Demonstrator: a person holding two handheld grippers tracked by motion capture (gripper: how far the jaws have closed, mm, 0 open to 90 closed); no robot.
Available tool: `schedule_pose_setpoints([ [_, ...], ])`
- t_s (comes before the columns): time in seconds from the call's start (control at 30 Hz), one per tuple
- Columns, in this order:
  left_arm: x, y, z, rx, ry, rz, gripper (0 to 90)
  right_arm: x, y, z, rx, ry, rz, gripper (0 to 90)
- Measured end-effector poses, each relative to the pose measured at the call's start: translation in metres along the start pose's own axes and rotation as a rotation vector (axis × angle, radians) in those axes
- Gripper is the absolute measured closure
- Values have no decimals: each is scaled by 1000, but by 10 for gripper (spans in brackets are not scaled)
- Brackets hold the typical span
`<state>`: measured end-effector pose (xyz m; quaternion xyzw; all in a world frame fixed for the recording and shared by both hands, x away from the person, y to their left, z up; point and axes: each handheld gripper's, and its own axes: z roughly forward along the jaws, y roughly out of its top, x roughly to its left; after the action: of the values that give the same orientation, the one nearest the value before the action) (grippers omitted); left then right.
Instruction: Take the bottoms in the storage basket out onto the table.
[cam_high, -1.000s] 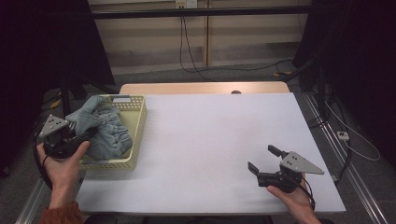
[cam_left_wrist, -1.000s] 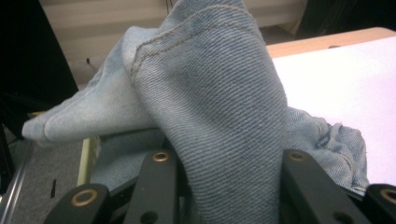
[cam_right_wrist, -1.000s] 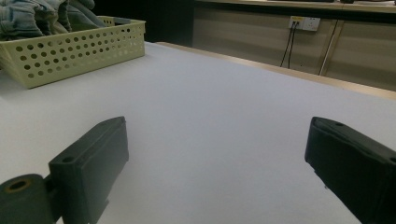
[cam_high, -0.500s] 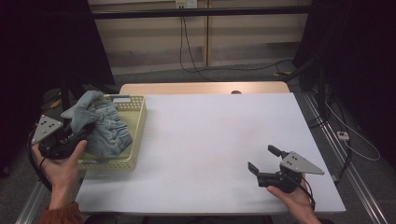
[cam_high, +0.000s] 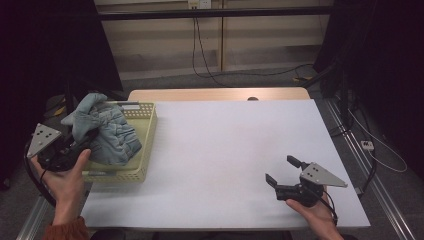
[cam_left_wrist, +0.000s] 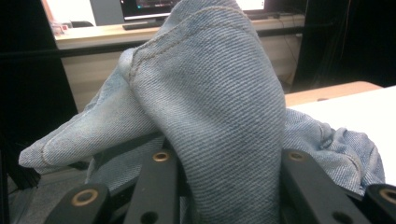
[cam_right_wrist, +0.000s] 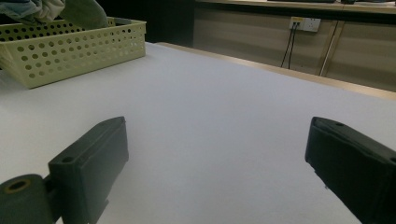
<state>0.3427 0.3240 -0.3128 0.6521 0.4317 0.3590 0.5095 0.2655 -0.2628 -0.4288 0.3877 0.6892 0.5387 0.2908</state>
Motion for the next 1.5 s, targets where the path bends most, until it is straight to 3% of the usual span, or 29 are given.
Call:
schedule_pose_setpoints([
  [0.2,-3,3,-5,-40,16,-3,702,0,0,0,1,-2,0,63],
  [0.53,-8,9,-11,-80,3,0,702,0,0,0,1,-5,1,62],
  [0.97,-24,21,-22,-173,-2,40,703,0,0,0,1,-2,-1,62],
  [1.17,-28,24,-22,-202,-19,45,702,0,0,0,2,-3,0,62],
  [1.2,-28,23,-22,-213,-28,61,702,0,0,0,1,-3,0,62],
  [1.5,-34,30,-19,-219,-51,54,702,0,0,0,0,-1,-1,61],
])
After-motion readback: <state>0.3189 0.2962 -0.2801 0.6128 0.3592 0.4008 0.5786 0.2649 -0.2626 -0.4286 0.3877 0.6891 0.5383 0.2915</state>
